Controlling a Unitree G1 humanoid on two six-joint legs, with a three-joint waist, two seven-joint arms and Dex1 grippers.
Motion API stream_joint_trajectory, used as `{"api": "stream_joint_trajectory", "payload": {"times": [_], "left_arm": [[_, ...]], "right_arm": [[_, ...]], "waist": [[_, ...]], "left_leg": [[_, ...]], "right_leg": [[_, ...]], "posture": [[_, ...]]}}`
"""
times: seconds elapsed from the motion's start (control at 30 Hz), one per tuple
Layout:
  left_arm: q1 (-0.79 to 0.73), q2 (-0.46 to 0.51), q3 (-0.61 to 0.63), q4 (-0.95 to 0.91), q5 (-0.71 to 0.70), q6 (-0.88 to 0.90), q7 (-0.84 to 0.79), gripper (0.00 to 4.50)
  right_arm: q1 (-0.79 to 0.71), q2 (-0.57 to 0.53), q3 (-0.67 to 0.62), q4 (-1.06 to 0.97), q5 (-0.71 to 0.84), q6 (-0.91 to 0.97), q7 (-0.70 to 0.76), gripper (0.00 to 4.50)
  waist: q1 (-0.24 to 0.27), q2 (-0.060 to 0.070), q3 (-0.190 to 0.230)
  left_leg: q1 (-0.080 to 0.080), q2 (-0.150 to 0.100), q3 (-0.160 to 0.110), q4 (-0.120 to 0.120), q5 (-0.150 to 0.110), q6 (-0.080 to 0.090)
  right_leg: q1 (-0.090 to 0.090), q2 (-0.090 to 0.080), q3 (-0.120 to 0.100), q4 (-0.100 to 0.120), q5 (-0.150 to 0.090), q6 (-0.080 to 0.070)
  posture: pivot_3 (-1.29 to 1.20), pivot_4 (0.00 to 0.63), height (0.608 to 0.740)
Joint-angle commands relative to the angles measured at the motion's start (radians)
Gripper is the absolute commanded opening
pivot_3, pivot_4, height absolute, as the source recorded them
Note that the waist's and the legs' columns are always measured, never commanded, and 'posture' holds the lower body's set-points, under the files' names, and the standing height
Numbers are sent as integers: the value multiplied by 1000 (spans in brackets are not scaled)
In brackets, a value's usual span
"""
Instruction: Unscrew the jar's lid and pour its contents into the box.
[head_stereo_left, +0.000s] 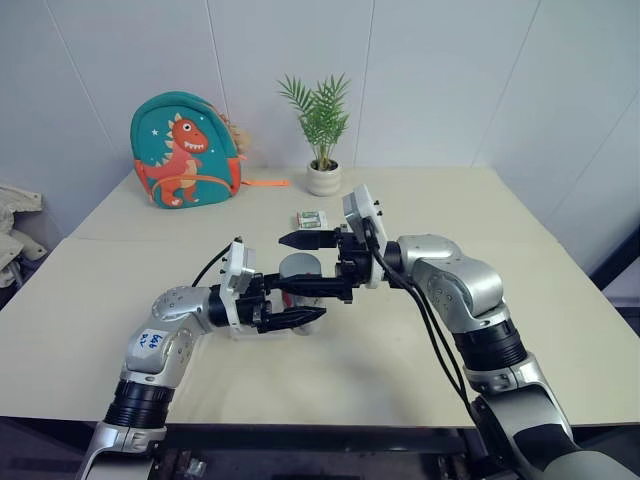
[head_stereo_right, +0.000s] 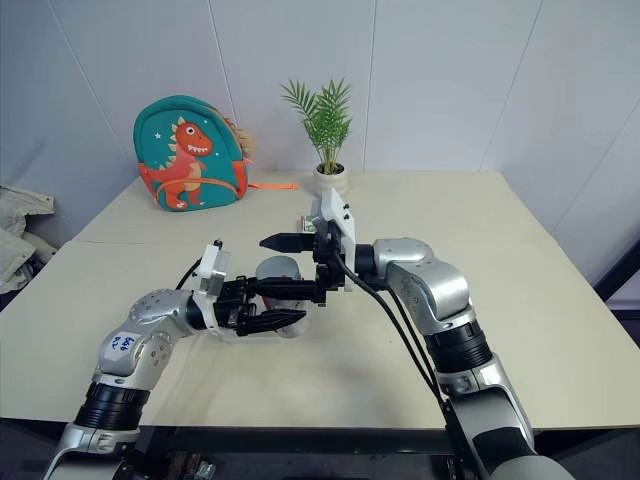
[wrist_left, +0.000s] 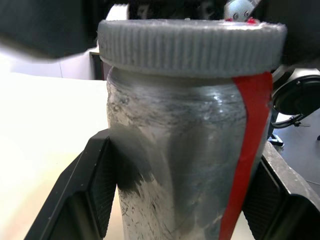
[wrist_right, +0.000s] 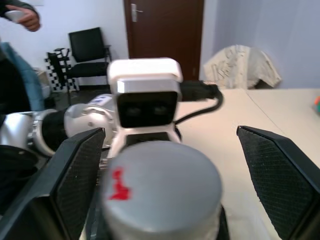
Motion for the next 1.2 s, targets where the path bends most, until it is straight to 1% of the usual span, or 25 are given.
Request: {"api": "stream_joint_trajectory", "payload": {"times": [0.03, 0.23, 0.77, 1.0, 1.1, 1.2], "left_arm": [[5, -3, 7, -34, -14, -10, 4, 2917], [6, -5, 9, -37, -28, -5, 0, 2917], [5, -6, 13, -24, -28, -22, -7, 2917], [6, -9, 22, -23, -28, -22, -13, 2917], [0, -9, 34, -12, -25, -26, -6, 2917], [-3, -5, 39, -1, -19, -28, -2, 2917]], "right_arm": [[-32, 6, -16, -6, -1, -28, -8, 4453], [-37, -4, -24, 21, -8, -43, -8, 4453], [-4, -166, -80, 109, -3, -76, 73, 4453], [0, -206, -112, 157, -3, -78, 86, 4453], [7, -222, -121, 157, 3, -67, 100, 4453], [13, -223, -127, 108, 40, -29, 115, 4453]], "waist": [[0, 0, 0], [0, 0, 0], [1, 0, 0], [-4, 0, 0], [-1, 0, 0], [0, 0, 0]], "left_leg": [[0, 0, 0, 0, 0, 0], [0, 0, 0, 0, 0, 0], [0, 0, 0, 0, 0, 0], [0, 0, 0, 0, 0, 0], [0, 0, 0, 0, 0, 0], [0, 0, 1, 1, 0, 0]], "right_leg": [[0, 0, 0, 0, 0, 0], [0, 0, 0, 0, 0, 0], [0, 0, 0, 0, 0, 0], [0, 0, 0, 0, 0, 0], [0, 0, 1, 0, 0, 0], [0, 0, 1, 0, 0, 0]], "posture": [[0, 150, 740], [0, 150, 740], [0, 150, 740], [0, 150, 740], [0, 150, 740], [0, 150, 740]]}}
